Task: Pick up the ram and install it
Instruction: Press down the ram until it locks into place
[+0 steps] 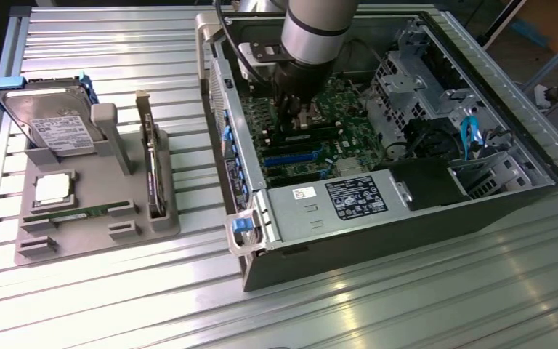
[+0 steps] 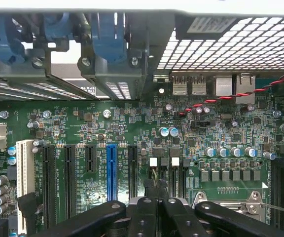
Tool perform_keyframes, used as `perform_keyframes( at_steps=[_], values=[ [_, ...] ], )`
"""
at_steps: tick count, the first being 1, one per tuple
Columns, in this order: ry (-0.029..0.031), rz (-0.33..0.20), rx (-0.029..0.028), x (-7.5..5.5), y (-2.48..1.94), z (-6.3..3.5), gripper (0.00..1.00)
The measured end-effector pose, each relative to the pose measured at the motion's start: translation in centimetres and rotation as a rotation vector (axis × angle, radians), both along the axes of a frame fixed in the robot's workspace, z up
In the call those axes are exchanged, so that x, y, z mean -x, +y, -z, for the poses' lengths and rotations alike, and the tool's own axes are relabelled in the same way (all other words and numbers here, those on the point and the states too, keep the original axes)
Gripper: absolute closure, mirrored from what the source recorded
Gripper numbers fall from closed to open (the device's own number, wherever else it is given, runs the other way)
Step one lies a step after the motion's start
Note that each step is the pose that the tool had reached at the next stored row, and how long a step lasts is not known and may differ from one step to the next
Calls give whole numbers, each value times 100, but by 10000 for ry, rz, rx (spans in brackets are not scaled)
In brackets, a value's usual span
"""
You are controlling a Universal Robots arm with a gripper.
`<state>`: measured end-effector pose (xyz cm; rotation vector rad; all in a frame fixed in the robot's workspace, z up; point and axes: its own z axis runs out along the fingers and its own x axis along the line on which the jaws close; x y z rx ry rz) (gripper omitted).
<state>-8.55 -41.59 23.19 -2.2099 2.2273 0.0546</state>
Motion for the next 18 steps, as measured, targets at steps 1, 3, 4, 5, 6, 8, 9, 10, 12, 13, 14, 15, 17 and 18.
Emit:
perform_keyframes(
  at_steps=[1, 3, 4, 5, 6, 8, 9, 10, 12, 13, 14, 15, 17, 18],
  values=[
    [-1, 0, -2, 0, 0, 1, 89],
    [0, 0, 1, 0, -2, 9, 89],
    [-1, 1, 0, 0, -2, 9, 89],
    [-1, 0, 0, 0, -2, 10, 89],
    [-1, 0, -1, 0, -2, 10, 89],
    [-3, 0, -3, 0, -4, 13, 89],
    [-2, 0, -3, 0, -4, 13, 89],
    [-2, 0, -2, 0, -5, 13, 89],
    [-1, 0, -1, 0, -5, 13, 89],
    [-2, 0, -2, 0, -6, 13, 89],
    [-2, 0, -3, 0, -7, 15, 89],
    [-2, 0, -5, 0, -9, 18, 89],
    [-4, 1, -5, 0, -11, 19, 89],
    [-2, 0, -3, 0, -11, 19, 89]
  ],
)
